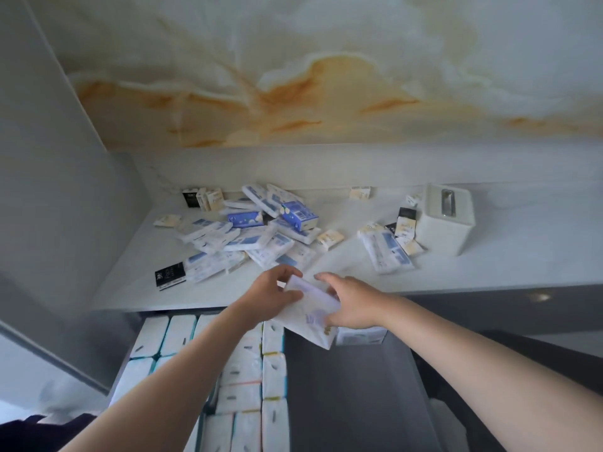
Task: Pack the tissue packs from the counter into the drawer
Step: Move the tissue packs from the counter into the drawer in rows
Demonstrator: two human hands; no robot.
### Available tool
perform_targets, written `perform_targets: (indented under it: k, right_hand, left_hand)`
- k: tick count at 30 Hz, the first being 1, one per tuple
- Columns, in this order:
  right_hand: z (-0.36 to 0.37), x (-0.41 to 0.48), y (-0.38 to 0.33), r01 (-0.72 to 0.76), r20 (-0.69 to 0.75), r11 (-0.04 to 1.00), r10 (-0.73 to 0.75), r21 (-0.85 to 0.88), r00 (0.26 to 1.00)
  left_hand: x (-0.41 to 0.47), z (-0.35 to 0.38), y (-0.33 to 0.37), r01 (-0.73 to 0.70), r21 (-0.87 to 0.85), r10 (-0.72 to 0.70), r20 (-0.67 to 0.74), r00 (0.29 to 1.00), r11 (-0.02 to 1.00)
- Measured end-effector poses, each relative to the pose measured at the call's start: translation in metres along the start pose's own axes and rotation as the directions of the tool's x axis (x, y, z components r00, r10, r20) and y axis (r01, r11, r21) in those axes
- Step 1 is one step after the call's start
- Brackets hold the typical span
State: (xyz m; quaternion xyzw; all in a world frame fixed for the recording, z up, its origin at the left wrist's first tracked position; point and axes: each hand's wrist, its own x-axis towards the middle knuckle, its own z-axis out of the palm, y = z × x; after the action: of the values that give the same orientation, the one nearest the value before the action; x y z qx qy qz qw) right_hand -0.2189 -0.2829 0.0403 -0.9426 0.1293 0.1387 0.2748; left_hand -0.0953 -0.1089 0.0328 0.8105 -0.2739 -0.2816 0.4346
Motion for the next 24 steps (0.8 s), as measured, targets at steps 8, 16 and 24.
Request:
perform_targets:
  k: [8, 16, 24]
  right_hand:
    - [0.035, -0.004, 0.025, 0.051, 0.078, 0.916, -0.021, -0.399, 0.997]
    - [0.089, 0.007, 0.079, 0.080, 0.134, 0.780, 0.005, -0.621, 0.991]
    - [0.102, 0.022, 0.116, 0.024, 0.084, 0.655, 0.061, -0.756, 0.995]
  left_hand:
    - [-0.003, 0.046, -0.025, -0.022, 0.303, -0.023, 0.144, 0.989, 0.953]
    - [0.010, 0.102, -0.054, -0.026, 0.474, -0.119, 0.272, 0.955, 0.880]
    - [0.025, 0.141, -0.064, 0.107, 0.317, -0.211, 0.315, 0.925, 0.942]
